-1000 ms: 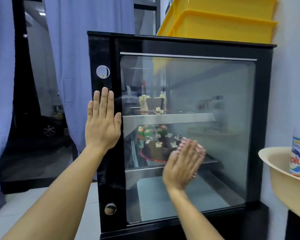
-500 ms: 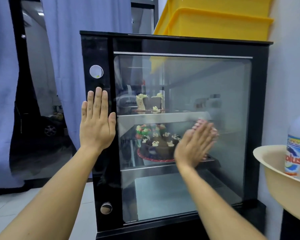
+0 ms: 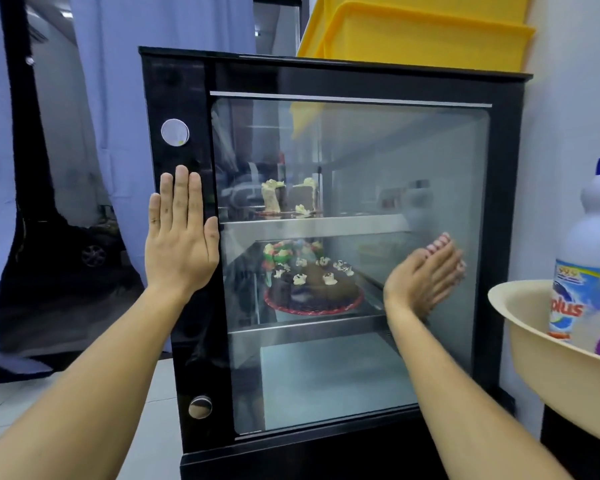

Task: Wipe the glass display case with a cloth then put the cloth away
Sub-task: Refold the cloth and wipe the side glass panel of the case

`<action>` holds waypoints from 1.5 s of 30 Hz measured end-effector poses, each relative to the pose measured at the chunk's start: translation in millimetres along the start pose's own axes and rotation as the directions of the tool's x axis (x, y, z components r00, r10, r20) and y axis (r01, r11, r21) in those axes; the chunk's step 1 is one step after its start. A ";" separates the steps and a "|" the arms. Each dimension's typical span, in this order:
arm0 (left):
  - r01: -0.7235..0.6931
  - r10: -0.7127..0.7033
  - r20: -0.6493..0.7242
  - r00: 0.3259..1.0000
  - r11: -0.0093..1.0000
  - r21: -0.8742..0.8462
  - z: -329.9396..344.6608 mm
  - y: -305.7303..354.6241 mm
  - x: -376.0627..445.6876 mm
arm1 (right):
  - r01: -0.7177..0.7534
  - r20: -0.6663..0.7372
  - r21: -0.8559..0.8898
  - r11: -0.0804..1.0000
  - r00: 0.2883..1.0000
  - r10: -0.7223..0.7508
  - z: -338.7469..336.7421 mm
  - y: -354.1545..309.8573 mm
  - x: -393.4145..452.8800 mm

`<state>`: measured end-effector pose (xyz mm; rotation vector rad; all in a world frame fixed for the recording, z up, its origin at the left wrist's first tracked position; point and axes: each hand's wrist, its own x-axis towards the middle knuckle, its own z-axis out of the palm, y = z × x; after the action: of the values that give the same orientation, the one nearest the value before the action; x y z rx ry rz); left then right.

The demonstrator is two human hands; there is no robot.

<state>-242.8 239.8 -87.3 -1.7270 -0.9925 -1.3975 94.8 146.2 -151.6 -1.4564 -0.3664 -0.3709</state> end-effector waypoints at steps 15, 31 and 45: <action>-0.090 0.090 0.001 0.996 0.996 0.005 0.6 -0.7 -1.9 | 0.030 0.024 -0.001 1.000 0.999 -0.030 -10.4 18.5 41.2; -0.091 0.090 -0.018 0.996 0.996 -0.011 1.6 1.2 -2.0 | -0.182 -0.018 -0.005 0.983 0.983 0.182 -12.5 -5.1 96.4; -0.087 0.086 -0.072 0.994 0.996 -0.018 5.5 2.4 -5.0 | 0.357 -0.040 -0.085 0.930 0.932 -0.361 -3.0 -34.5 143.3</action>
<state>-238.9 242.9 -93.3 -1.7034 -0.8571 -1.4083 206.5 137.3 -55.8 -1.4492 -0.5829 -0.7253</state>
